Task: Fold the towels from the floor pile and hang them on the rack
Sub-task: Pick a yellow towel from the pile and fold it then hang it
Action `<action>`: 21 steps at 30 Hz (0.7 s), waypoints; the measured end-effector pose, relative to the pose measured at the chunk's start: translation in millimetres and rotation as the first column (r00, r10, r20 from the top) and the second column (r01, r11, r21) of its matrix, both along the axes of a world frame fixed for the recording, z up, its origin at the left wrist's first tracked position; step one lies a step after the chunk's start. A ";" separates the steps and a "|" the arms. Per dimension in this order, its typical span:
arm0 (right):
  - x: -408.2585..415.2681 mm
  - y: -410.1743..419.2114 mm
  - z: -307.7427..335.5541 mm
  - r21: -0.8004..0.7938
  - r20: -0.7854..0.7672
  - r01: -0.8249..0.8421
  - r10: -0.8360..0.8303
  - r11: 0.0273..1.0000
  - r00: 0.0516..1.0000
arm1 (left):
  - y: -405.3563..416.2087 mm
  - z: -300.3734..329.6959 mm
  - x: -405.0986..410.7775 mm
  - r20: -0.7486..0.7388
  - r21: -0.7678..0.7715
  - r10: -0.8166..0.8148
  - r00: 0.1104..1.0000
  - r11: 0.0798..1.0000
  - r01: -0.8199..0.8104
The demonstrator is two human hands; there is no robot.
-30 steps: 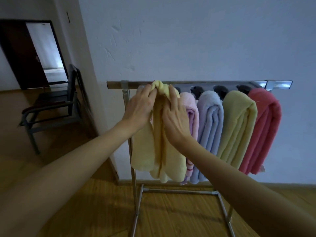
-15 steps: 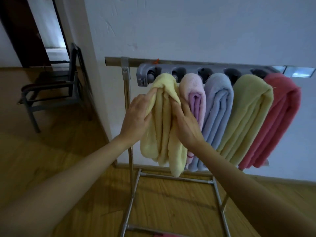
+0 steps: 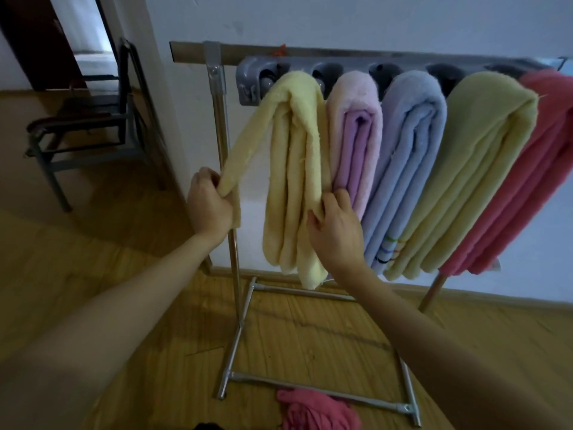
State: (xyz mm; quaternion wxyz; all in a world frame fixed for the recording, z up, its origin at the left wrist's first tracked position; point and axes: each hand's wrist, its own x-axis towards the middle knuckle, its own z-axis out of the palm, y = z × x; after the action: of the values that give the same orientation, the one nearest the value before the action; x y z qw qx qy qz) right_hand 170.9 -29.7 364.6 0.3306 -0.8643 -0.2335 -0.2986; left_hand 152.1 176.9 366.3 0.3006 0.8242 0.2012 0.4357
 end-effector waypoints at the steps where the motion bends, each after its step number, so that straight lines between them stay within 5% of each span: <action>1: 0.6 -0.1 -3.0 0.008 0.012 0.016 -0.016 1.000 1.000 | -0.7 -3.8 1.9 -0.027 0.030 -0.040 0.999 0.999 0.041; 7: -2.6 -11.0 -22.6 0.027 0.061 -0.018 0.017 0.999 0.998 | -21.9 -37.9 6.3 -0.204 0.085 -0.392 0.897 0.906 0.415; 13: -12.5 -20.9 -28.4 0.138 0.037 -0.118 0.114 0.983 0.993 | -52.1 -59.3 -5.6 -0.183 -0.167 -0.563 0.806 0.826 0.539; 21: -21.4 -29.4 -29.7 0.236 -0.047 -0.133 0.148 0.963 0.988 | -71.0 -67.0 2.2 -0.117 -0.080 -0.347 0.931 0.937 0.339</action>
State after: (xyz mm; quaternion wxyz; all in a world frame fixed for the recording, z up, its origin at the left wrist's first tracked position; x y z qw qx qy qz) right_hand 149.4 -59.2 334.9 0.4569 -0.8101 -0.2472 -0.2718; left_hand 154.3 105.9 299.3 0.3825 0.8639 0.0858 0.3163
